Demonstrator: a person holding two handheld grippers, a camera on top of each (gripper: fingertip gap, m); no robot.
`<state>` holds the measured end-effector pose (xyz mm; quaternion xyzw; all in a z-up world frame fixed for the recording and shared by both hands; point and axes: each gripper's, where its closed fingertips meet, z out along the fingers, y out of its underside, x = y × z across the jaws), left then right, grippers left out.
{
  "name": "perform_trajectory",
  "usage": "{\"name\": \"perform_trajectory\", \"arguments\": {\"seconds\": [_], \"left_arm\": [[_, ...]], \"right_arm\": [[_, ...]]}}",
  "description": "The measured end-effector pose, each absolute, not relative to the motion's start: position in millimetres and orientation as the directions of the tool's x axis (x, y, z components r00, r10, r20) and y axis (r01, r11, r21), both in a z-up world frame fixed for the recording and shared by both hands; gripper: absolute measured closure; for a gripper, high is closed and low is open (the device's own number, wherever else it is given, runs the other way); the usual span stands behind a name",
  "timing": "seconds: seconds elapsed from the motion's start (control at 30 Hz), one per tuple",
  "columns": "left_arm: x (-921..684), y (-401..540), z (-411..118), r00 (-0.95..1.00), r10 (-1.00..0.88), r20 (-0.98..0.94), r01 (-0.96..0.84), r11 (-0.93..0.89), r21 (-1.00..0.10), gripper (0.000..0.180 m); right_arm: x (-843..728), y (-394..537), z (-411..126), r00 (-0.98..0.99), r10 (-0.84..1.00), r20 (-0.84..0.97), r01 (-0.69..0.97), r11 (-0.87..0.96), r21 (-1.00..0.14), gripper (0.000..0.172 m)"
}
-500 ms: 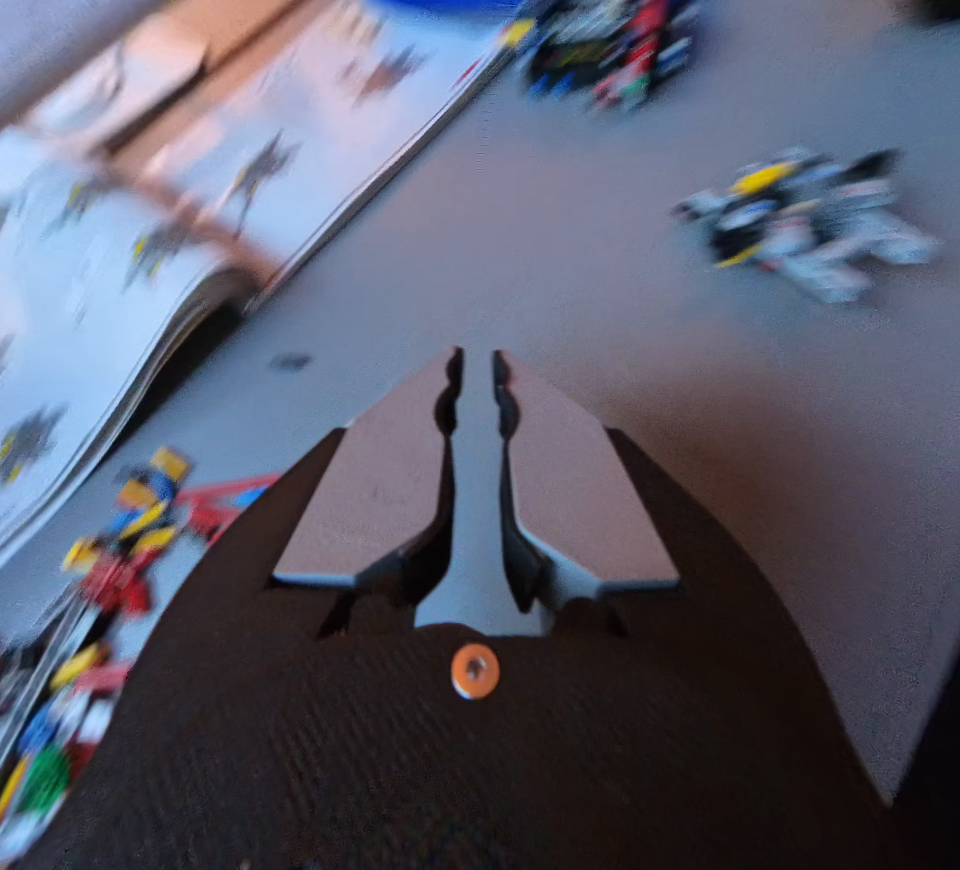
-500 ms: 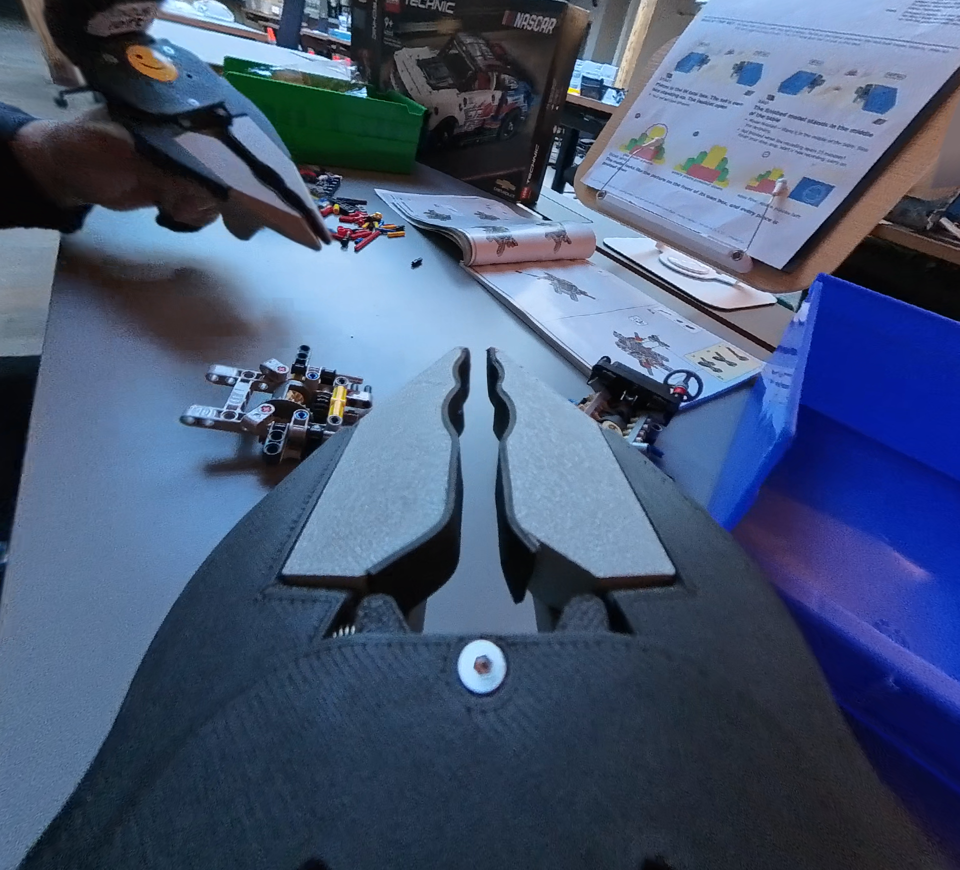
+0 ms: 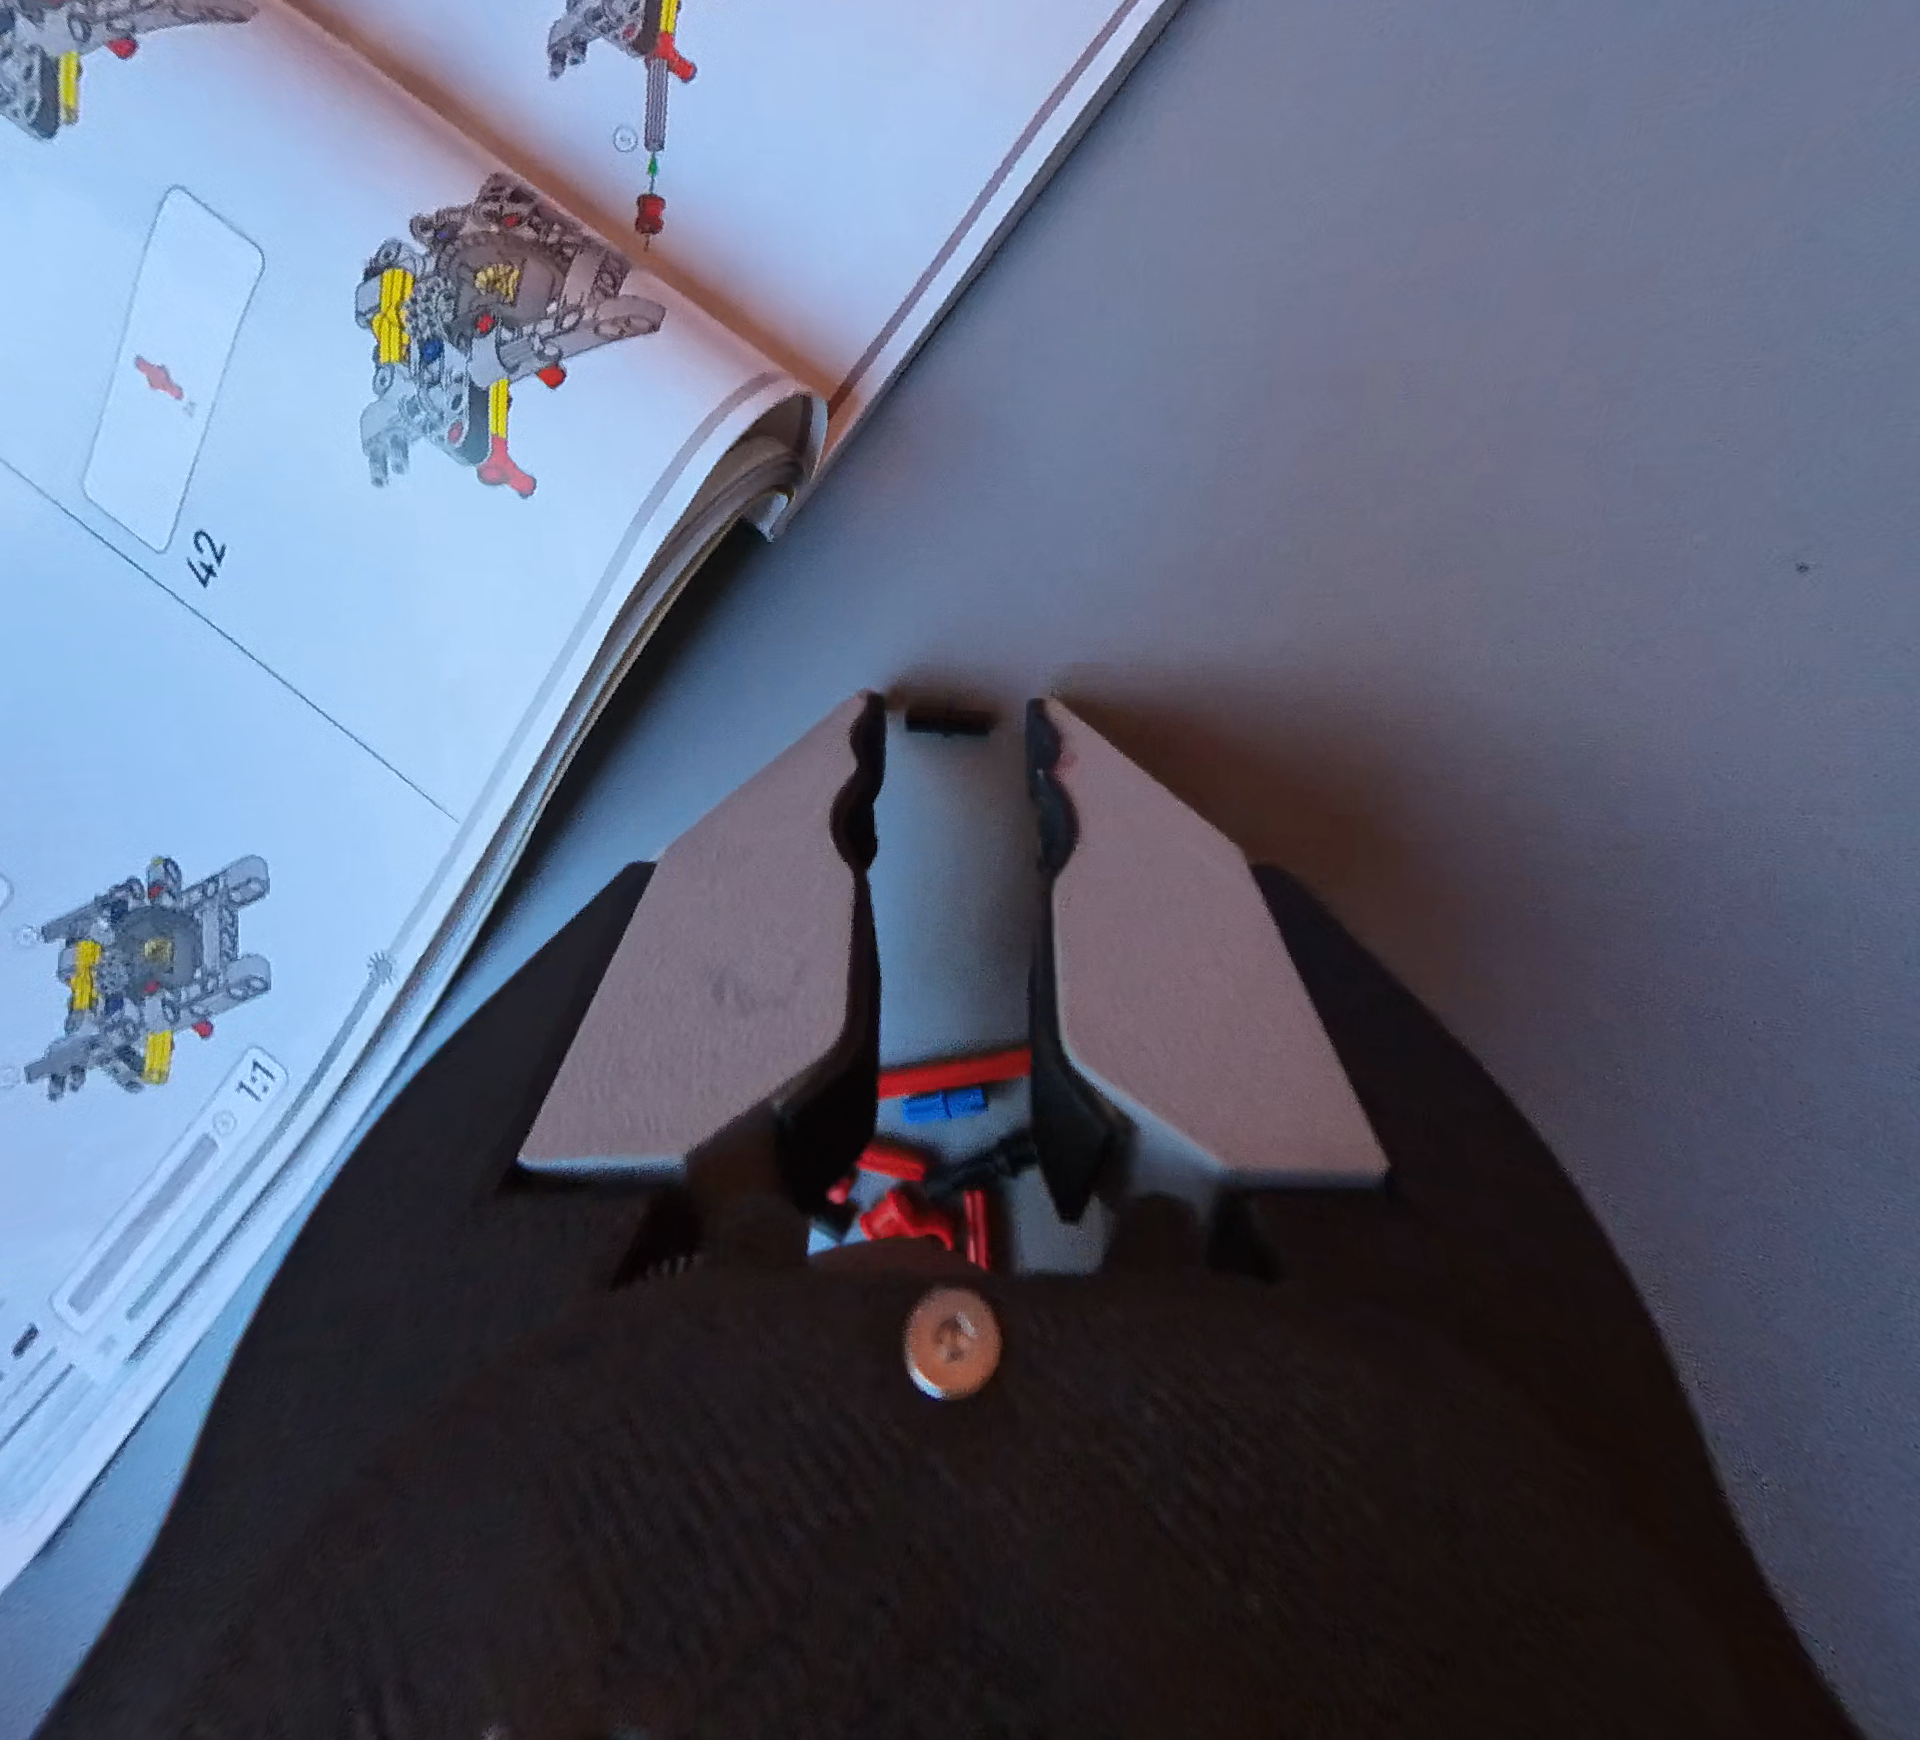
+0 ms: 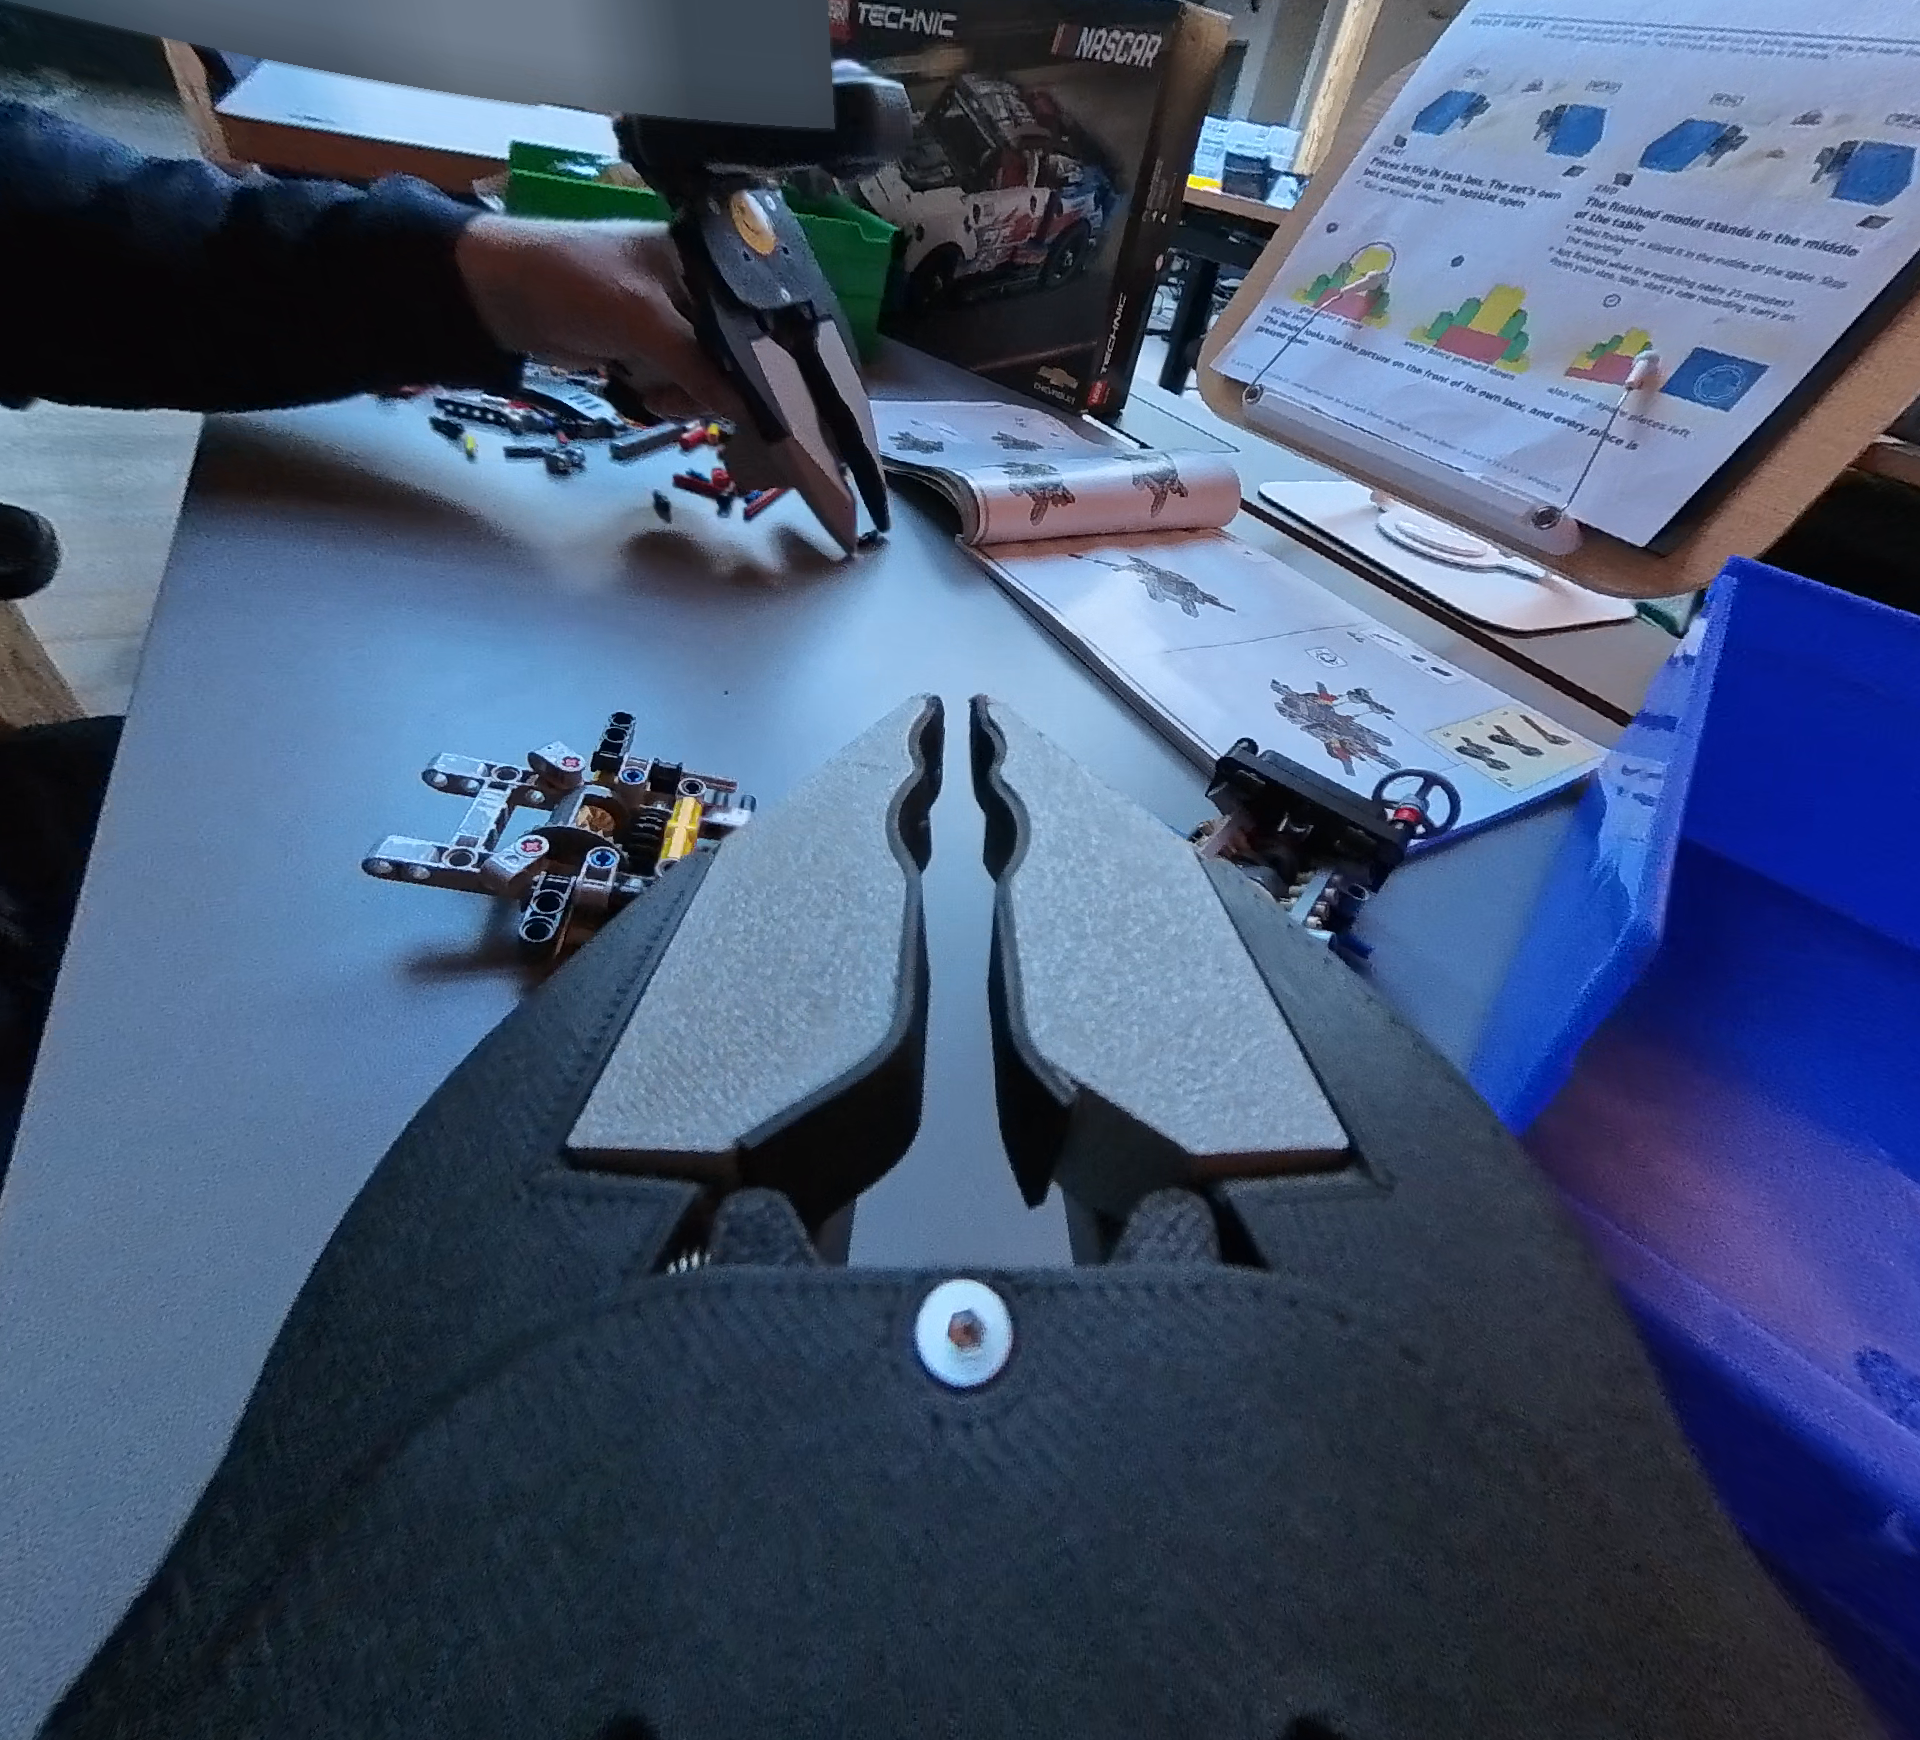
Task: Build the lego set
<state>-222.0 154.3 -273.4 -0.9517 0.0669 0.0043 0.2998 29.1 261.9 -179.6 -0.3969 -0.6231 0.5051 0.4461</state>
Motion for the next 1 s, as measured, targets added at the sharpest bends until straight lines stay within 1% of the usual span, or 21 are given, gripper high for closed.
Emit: {"name": "perform_trajectory", "arguments": {"seconds": [0.03,0.07,0.17,0.3,0.33,0.4,0.5,0.53,0.63,0.7,0.73,0.8,0.9,1.0], "left_arm": [[-221.5,155.6,-273.6,0.99,-0.134,-0.049,-0.137,-0.808,-0.572,0.164],[-220.9,155.9,-273.7,0.989,-0.139,-0.042,-0.138,-0.807,-0.575,0.166],[-223.8,146.5,-273.9,0.99,-0.137,-0.031,-0.131,-0.824,-0.551,0.167],[-242.3,106.5,-273.0,0.986,-0.13,-0.104,-0.164,-0.874,-0.458,0.167],[-247.0,93.8,-272.4,0.985,-0.129,-0.118,-0.168,-0.887,-0.43,0.166],[-252.6,76.8,-267.7,0.984,-0.12,-0.129,-0.164,-0.893,-0.42,0.155],[-252.0,71.4,-251.4,0.992,-0.087,-0.089,-0.119,-0.866,-0.486,0.139],[-253.6,70.2,-244.5,0.994,-0.069,-0.086,-0.103,-0.858,-0.503,0.137],[-258.6,66.9,-220.5,0.995,-0.009,-0.103,-0.066,-0.822,-0.565,0.134],[-257.7,71.7,-199.6,0.991,0.047,-0.123,-0.043,-0.769,-0.637,0.132],[-249.1,78.4,-189.3,0.992,0.058,-0.109,-0.033,-0.729,-0.684,0.128],[-214.1,97.8,-176.4,0.999,0.007,-0.05,-0.034,-0.639,-0.769,0.127],[-170.2,120.4,-185.6,0.995,-0.066,-0.078,-0.102,-0.594,-0.798,0.121],[-135.3,140.0,-191.1,0.981,-0.152,-0.117,-0.179,-0.499,-0.848,0.122]], "right_arm": [[29.7,261.6,-178.7,-0.29,0.945,0.153,0.038,0.171,-0.985,0.17],[30.4,261.4,-178.1,-0.292,0.944,0.153,0.033,0.17,-0.985,0.171],[32.8,260.4,-175.8,-0.293,0.942,0.163,0.012,0.174,-0.985,0.172],[35.8,256.8,-174.4,-0.298,0.938,0.178,-0.004,0.185,-0.983,0.172],[36.4,255.3,-174.6,-0.302,0.936,0.183,-0.004,0.19,-0.982,0.172],[36.8,251.8,-175.7,-0.31,0.93,0.197,-0.003,0.206,-0.979,0.172],[36.8,247.0,-177.8,-0.317,0.921,0.225,0.0,0.237,-0.971,0.172],[36.9,245.9,-178.4,-0.316,0.919,0.235,0.0,0.247,-0.969,0.172],[37.7,245.2,-178.1,-0.305,0.918,0.252,-0.007,0.262,-0.965,0.172],[38.6,246.1,-177.2,-0.295,0.922,0.251,-0.01,0.26,-0.966,0.172],[39.1,247.1,-176.6,-0.288,0.925,0.249,-0.012,0.257,-0.966,0.172],[39.0,250.5,-175.2,-0.266,0.933,0.243,-0.014,0.248,-0.969,0.172],[37.5,255.7,-175.7,-0.242,0.944,0.223,0.002,0.23,-0.973,0.172],[37.2,261.2,-174.8,-0.21,0.954,0.212,0.006,0.218,-0.976,0.172]]}}
